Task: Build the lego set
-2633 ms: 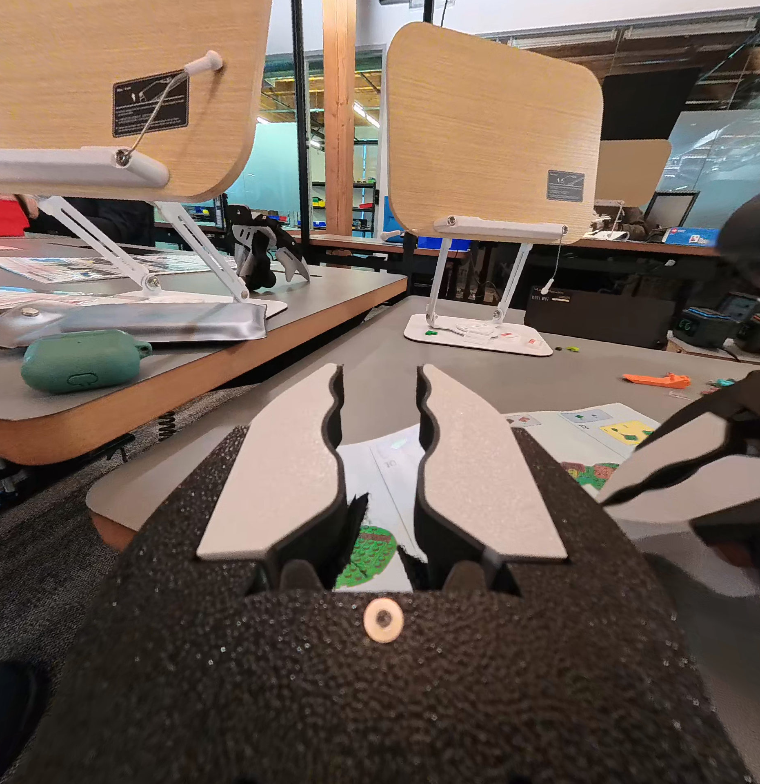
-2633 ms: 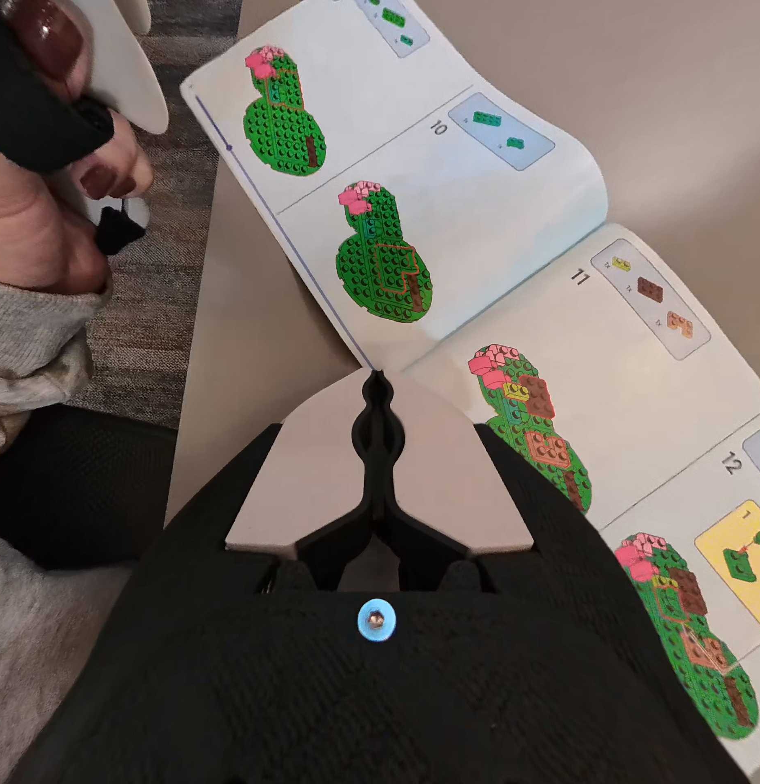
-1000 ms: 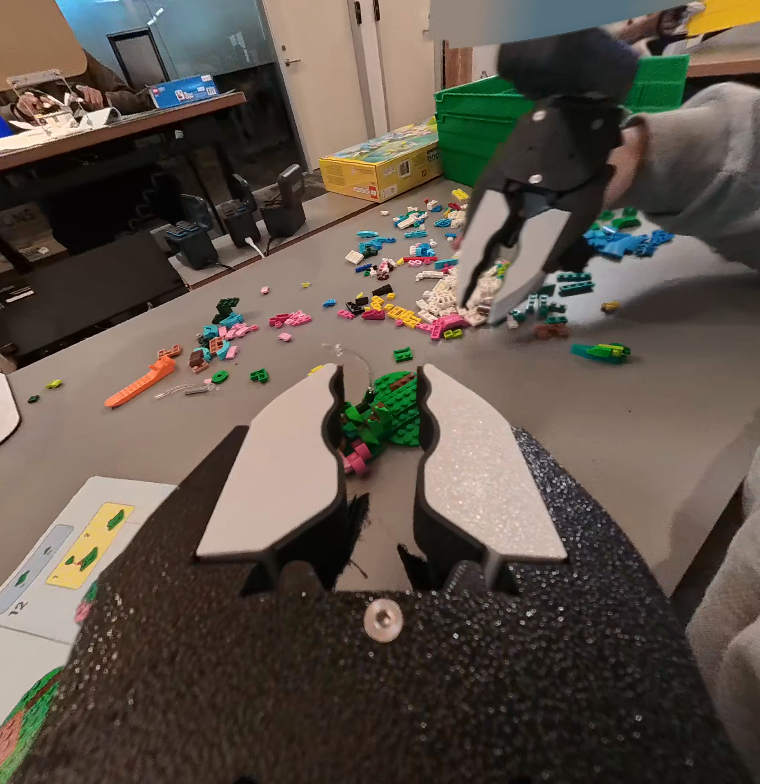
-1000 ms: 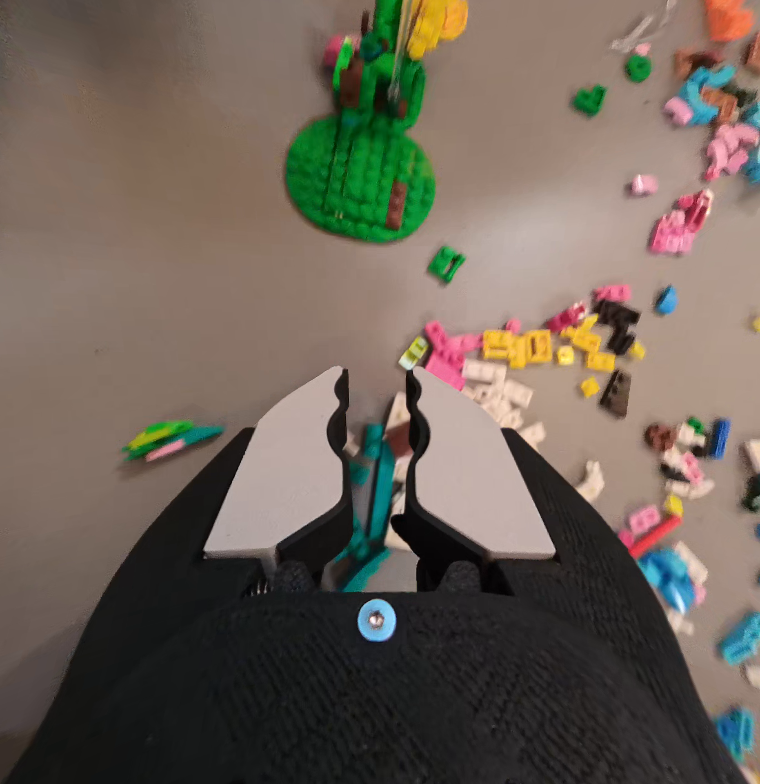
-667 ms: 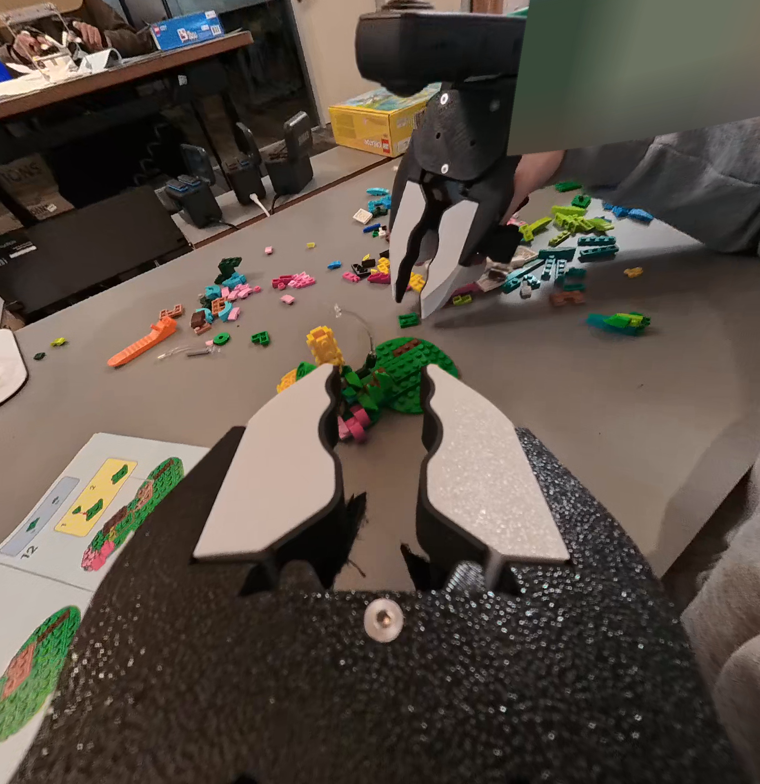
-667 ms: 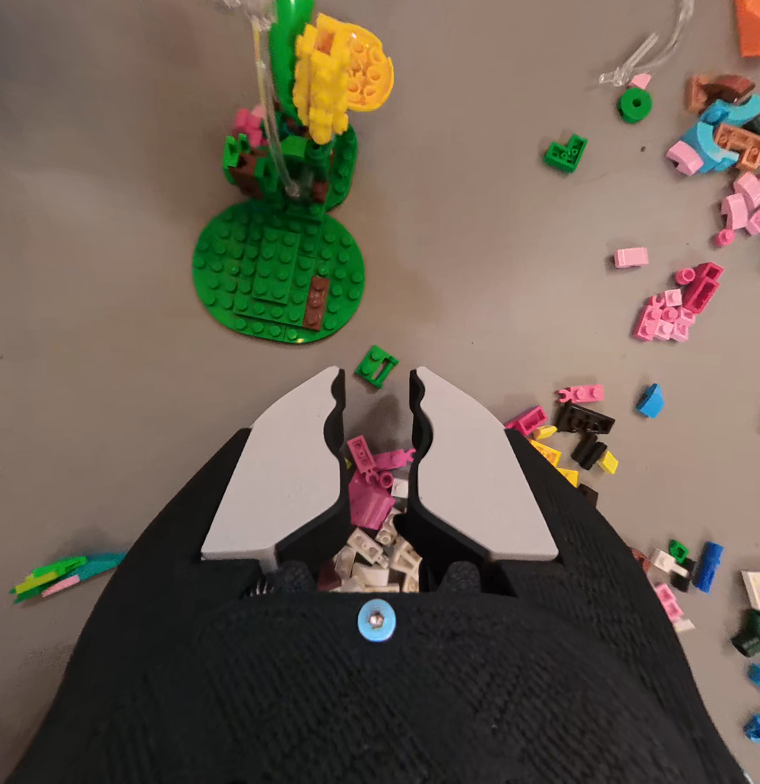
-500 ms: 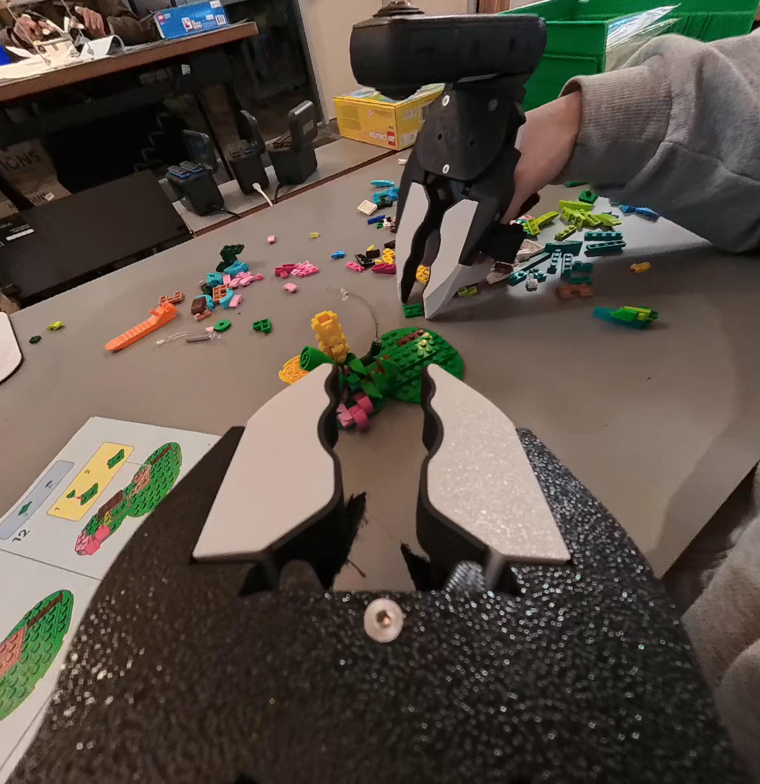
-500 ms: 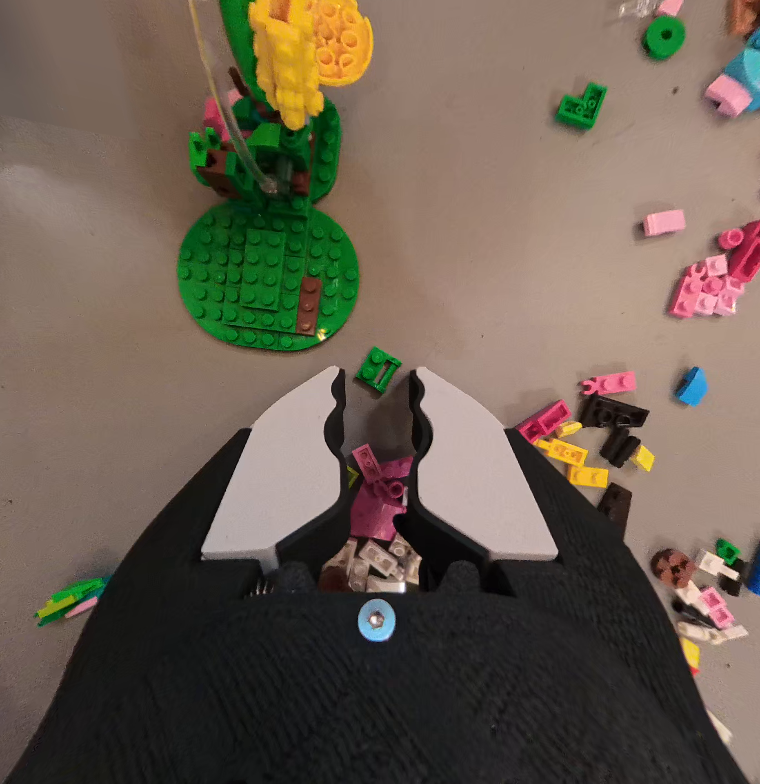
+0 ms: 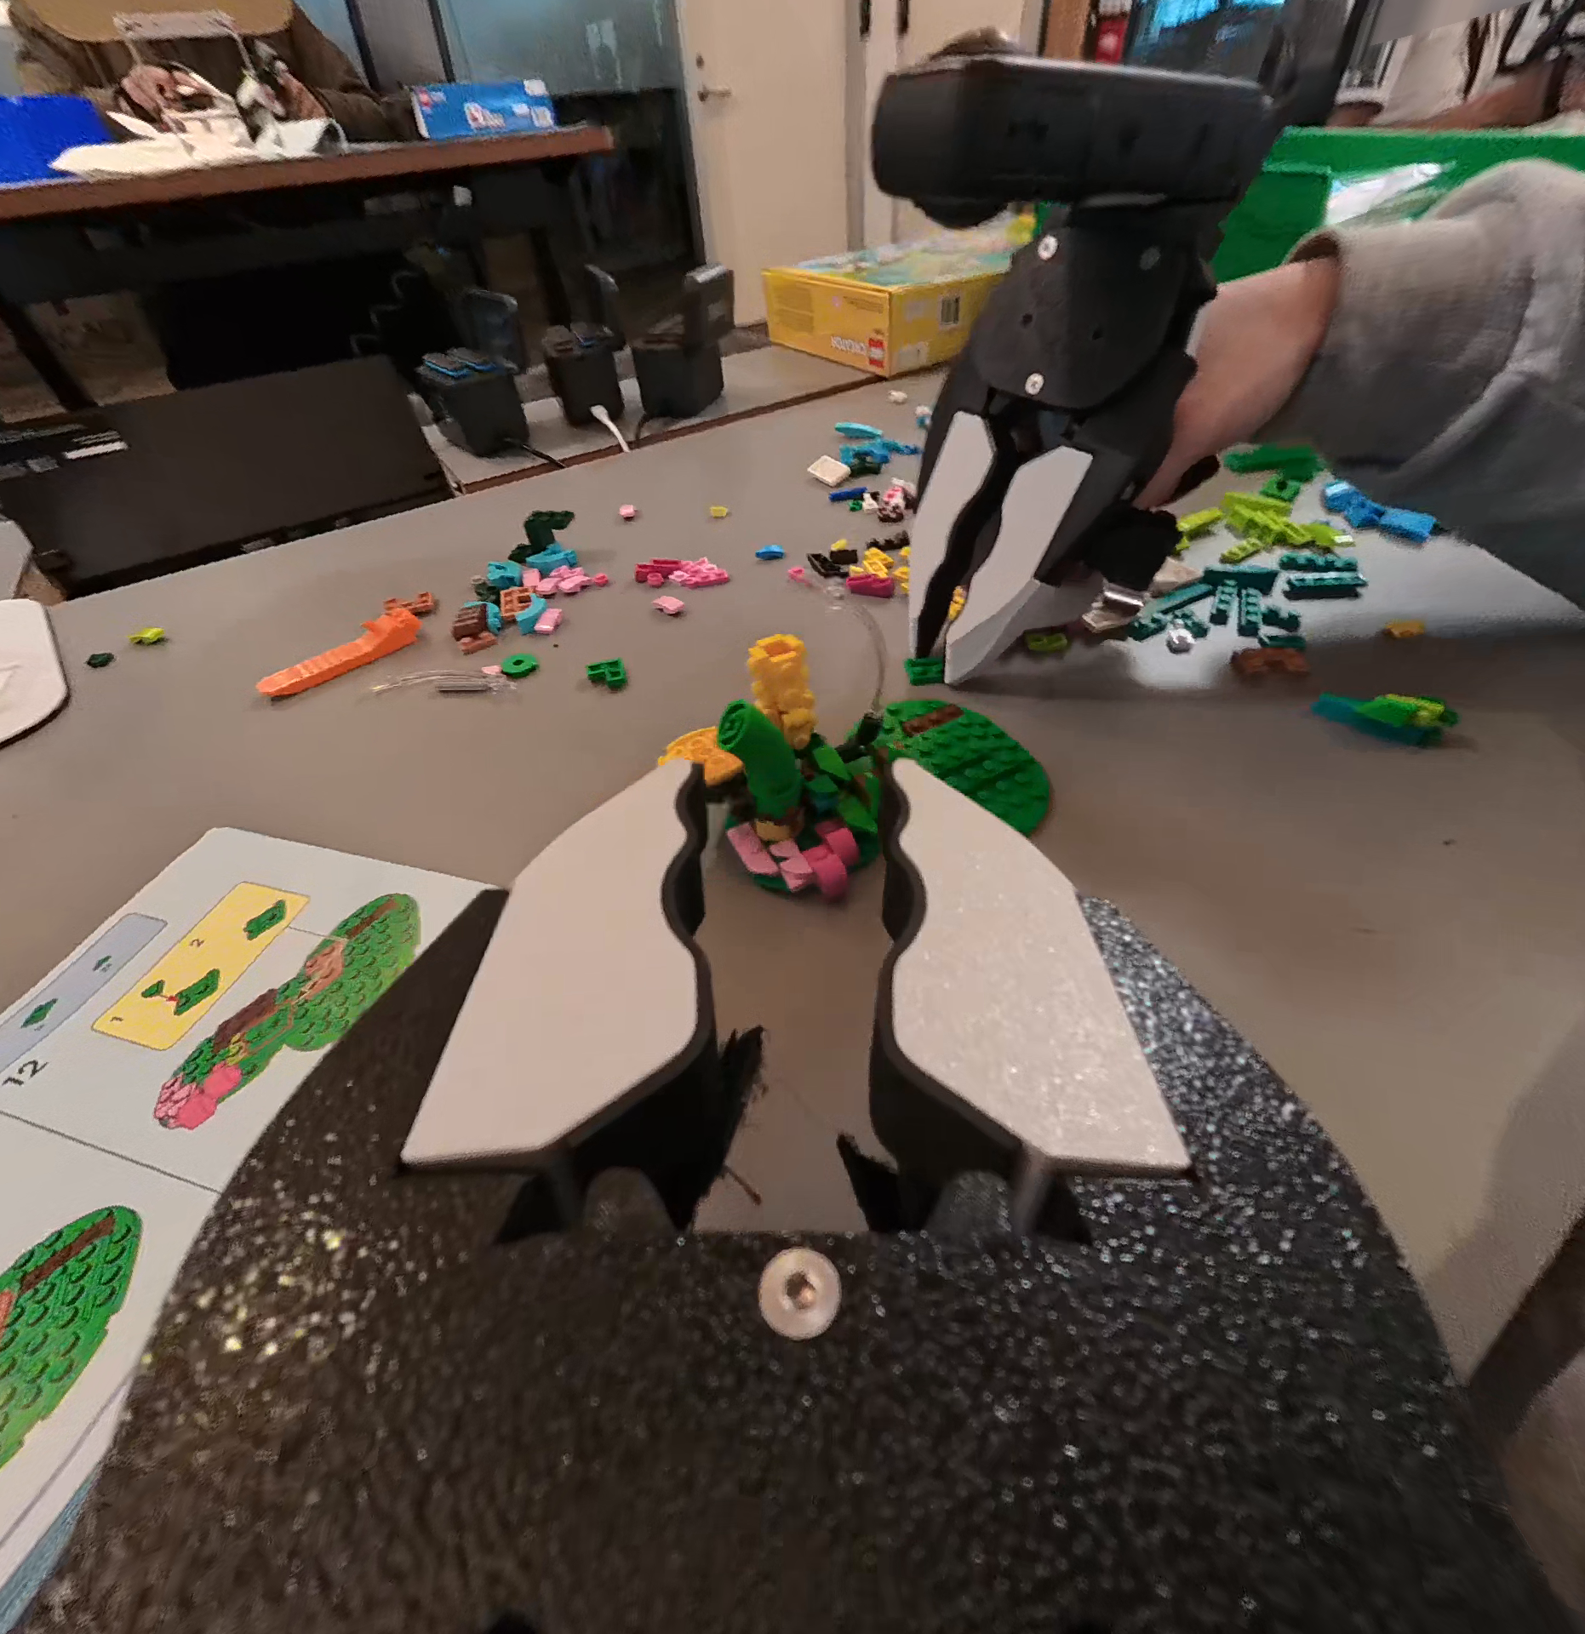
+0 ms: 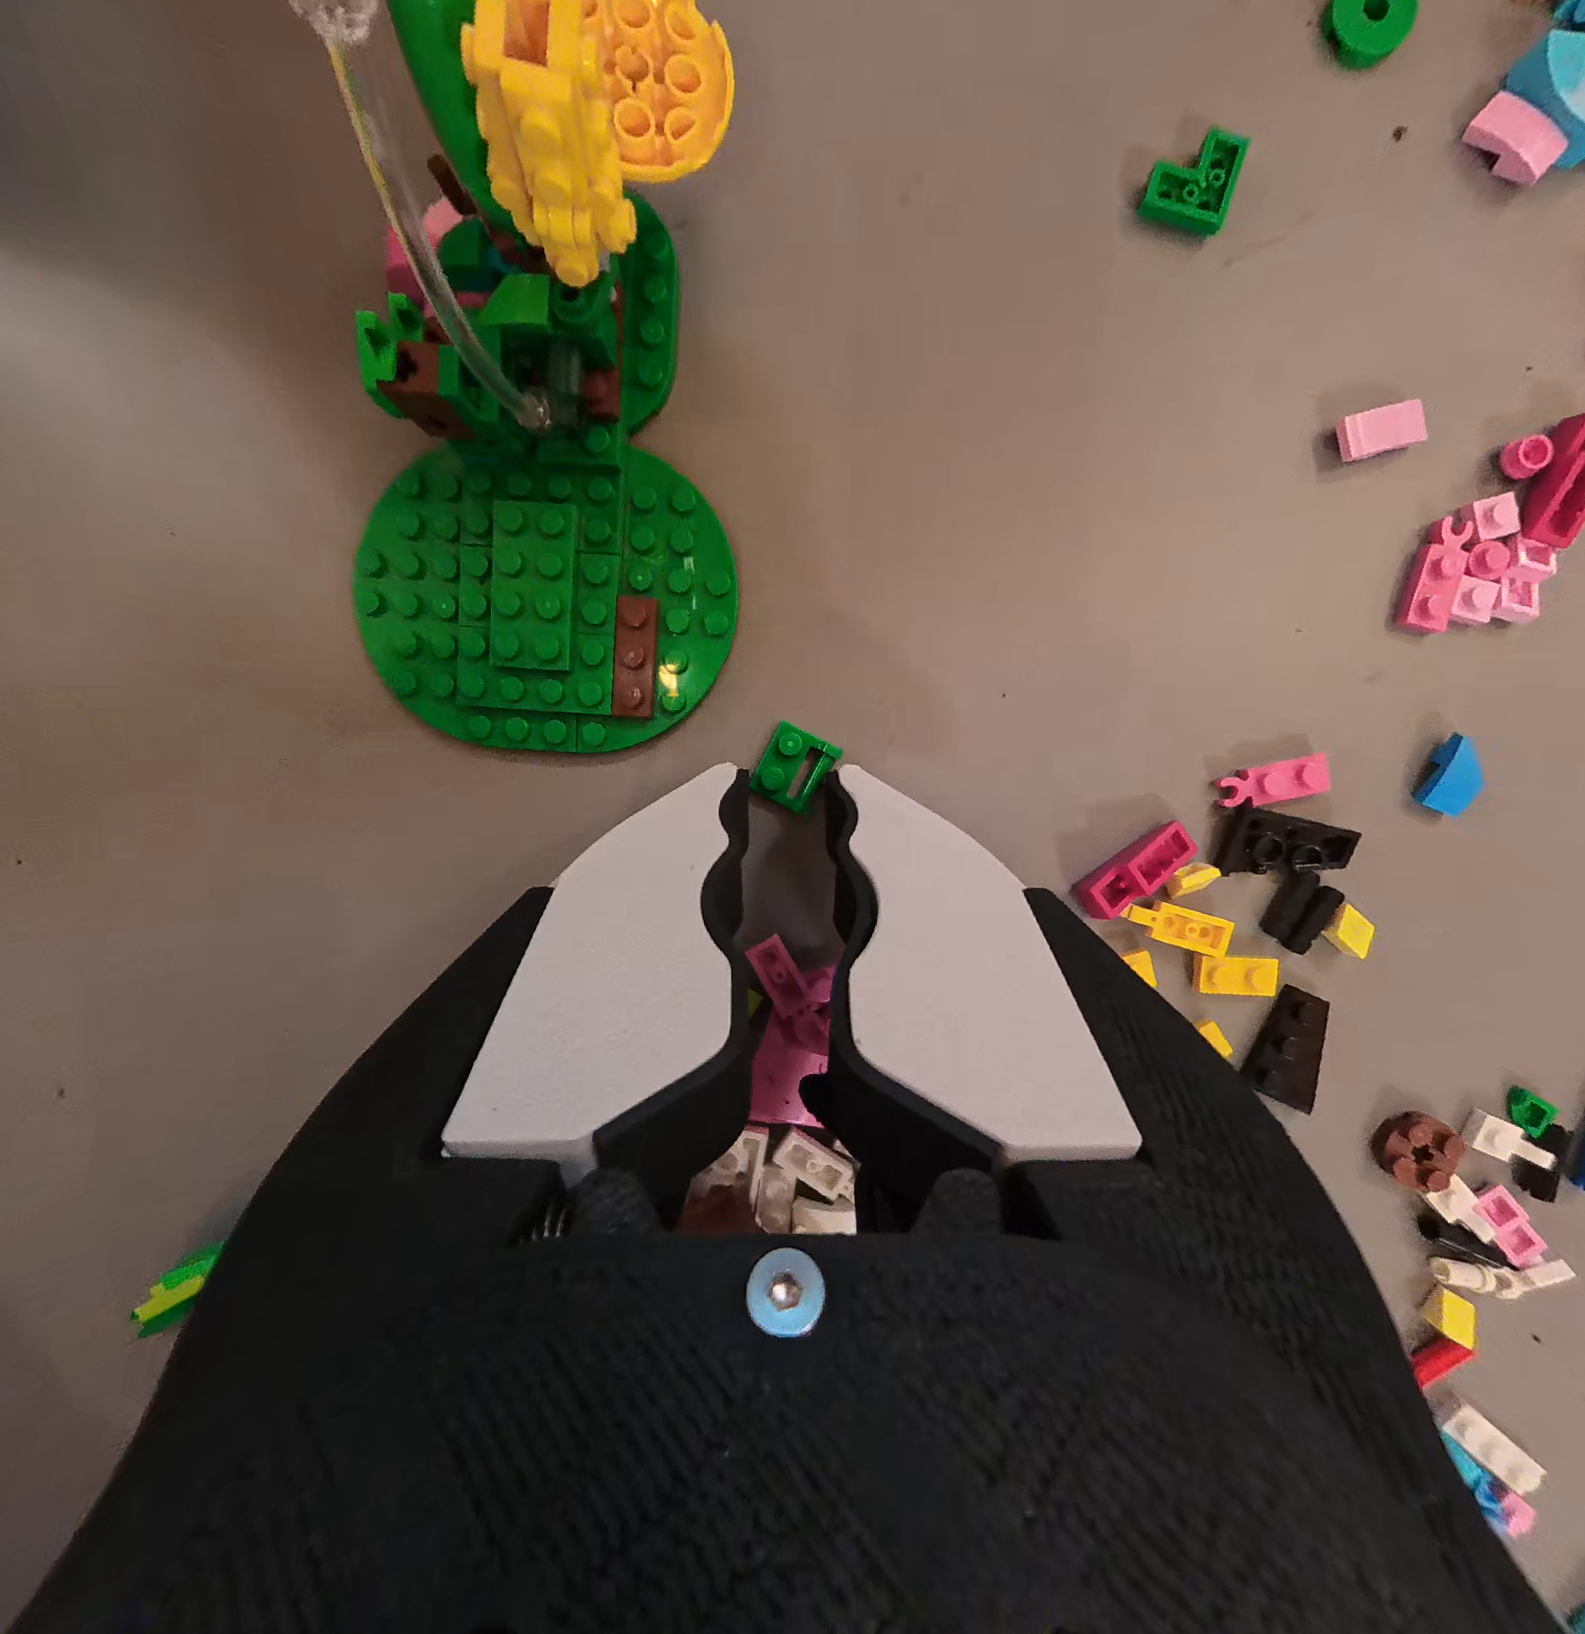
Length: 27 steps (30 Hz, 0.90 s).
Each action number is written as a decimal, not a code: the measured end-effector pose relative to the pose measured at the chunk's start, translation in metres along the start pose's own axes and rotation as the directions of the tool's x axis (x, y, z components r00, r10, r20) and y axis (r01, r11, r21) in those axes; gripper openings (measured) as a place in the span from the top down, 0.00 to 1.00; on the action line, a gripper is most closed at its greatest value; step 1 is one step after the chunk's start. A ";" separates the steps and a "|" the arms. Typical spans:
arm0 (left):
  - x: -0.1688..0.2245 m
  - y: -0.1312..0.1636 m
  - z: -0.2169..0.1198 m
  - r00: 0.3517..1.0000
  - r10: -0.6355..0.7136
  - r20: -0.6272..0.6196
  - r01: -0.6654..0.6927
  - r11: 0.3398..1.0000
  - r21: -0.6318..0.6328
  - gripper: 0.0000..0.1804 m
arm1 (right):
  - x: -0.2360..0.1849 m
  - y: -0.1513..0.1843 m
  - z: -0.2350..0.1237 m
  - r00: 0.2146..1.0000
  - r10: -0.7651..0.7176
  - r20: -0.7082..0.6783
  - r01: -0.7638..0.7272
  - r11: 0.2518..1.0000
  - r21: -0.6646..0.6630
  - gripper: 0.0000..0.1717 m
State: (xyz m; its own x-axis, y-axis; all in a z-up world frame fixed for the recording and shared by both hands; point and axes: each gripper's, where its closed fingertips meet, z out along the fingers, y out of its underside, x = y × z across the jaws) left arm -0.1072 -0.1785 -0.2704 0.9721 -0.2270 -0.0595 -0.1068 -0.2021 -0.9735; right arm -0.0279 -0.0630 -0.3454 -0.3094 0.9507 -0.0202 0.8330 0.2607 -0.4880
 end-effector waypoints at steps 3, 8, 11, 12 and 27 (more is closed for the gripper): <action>-0.008 -0.004 -0.001 1.000 -0.021 0.017 0.020 0.998 0.065 0.79 | 0.000 0.000 0.000 1.000 0.007 0.000 -0.007 1.000 -0.010 0.92; -0.016 -0.018 -0.014 0.997 -0.075 0.016 0.071 0.978 0.196 0.80 | 0.000 0.001 0.000 1.000 0.024 -0.005 -0.025 0.999 -0.037 0.92; -0.020 -0.023 -0.022 0.992 -0.125 0.005 0.120 0.961 0.251 0.80 | 0.000 0.001 0.000 0.999 0.030 -0.018 -0.031 0.997 -0.068 0.92; -0.020 -0.024 -0.024 0.991 -0.132 0.003 0.126 0.956 0.266 0.80 | 0.000 0.001 0.000 0.999 0.028 -0.025 -0.030 0.996 -0.079 0.92; -0.023 -0.026 -0.027 0.983 -0.178 -0.033 0.180 0.941 0.286 0.81 | 0.007 -0.013 -0.021 0.973 0.146 -0.177 -0.128 0.986 0.111 0.89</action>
State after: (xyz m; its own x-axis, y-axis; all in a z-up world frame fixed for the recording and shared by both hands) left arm -0.1323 -0.1940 -0.2381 0.9680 -0.2191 0.1220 0.1343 0.0419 -0.9901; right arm -0.0311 -0.0562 -0.3209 -0.0983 0.9932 0.0631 0.8096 0.1166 -0.5753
